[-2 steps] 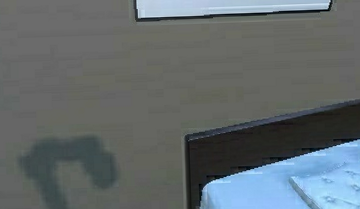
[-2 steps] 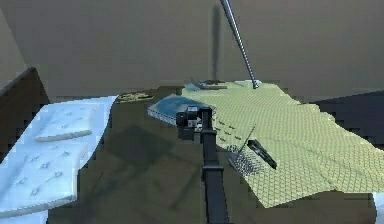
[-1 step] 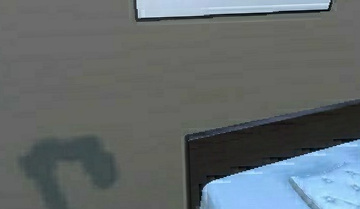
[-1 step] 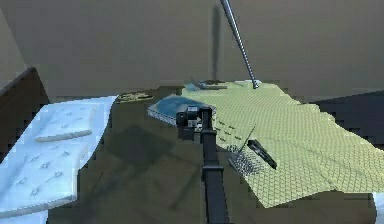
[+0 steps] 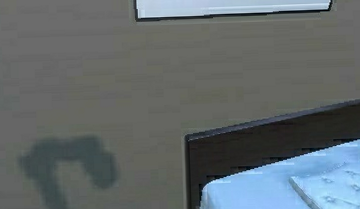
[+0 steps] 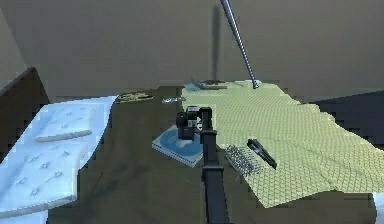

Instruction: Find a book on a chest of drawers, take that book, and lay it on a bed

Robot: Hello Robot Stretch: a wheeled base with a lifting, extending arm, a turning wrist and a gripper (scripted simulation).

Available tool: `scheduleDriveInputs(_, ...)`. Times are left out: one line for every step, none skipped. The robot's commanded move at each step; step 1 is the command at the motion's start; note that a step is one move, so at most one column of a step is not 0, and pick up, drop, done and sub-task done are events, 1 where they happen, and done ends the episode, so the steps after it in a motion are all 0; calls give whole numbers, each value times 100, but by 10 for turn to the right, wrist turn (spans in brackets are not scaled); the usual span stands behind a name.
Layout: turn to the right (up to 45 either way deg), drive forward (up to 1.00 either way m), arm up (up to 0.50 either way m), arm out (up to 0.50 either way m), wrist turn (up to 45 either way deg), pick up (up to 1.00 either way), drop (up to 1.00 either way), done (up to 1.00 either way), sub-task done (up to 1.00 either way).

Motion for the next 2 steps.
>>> scheduleDriveInputs(0, 0, 10, 0, 0, 0, 0, 0, 0)
scheduleDriveInputs(0, 0, 0, -8, 0, 0, 0, 0, 0)
